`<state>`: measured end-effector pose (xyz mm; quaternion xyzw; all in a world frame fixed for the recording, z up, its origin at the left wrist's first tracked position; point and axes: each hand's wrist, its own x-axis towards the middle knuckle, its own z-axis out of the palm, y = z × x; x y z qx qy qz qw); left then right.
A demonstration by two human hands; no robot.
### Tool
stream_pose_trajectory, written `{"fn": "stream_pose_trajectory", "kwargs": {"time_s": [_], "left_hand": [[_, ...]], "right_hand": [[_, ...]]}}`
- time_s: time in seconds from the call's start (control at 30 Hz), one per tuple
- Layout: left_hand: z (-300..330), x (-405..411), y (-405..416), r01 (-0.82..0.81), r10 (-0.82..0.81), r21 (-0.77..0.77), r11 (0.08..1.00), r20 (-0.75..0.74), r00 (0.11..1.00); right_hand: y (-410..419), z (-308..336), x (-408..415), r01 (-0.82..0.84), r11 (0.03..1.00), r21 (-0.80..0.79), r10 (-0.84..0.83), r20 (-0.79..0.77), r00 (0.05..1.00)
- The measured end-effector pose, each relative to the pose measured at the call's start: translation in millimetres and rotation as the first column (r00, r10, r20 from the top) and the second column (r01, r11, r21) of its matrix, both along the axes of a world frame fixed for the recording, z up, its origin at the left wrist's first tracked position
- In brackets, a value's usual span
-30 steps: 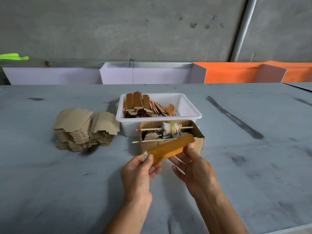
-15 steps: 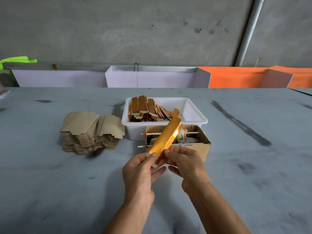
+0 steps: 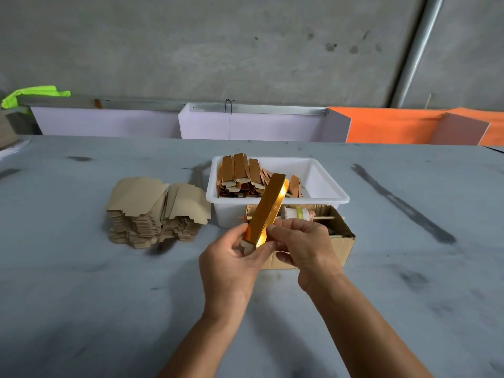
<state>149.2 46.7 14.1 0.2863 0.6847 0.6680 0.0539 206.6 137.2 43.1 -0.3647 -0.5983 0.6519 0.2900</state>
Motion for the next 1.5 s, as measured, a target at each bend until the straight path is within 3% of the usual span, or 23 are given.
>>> {"fn": "stream_pose_trajectory", "kwargs": {"time_s": [0.13,0.3,0.47,0.63,1.27,1.5], "left_hand": [[-4.4,0.6,-0.2,-0.044,0.033,-0.098,0.994,-0.111,0.993],[-6.5,4.9,-3.9,-0.007,0.007,-0.052,0.999,0.000,1.000],[-4.3,11.5,-6.3,0.136,-0.135,-0.012,0.991,0.076,0.988],[1.4,15.2,-7.4,0.256,-0.264,0.066,0.964,0.175,0.949],[1.9,22.2,-8.4,0.151,-0.152,0.052,0.987,0.021,0.988],[-3.2,18.2,-10.1,0.107,-0.113,0.094,0.990,0.064,0.992]], "right_hand": [[-1.0,-5.1,8.9,-0.046,0.996,-0.080,0.042,-0.054,0.998],[4.3,-9.9,26.4,-0.189,0.972,-0.139,0.158,-0.209,0.965],[17.4,-15.6,41.4,-0.295,0.939,-0.179,0.188,-0.451,0.873],[20.5,-18.6,47.3,-0.370,0.912,-0.176,0.211,-0.572,0.792],[21.2,-28.1,42.2,-0.427,0.888,-0.173,0.211,-0.671,0.711],[18.6,-28.1,42.9,-0.511,0.851,-0.124,0.304,-0.678,0.670]]}}
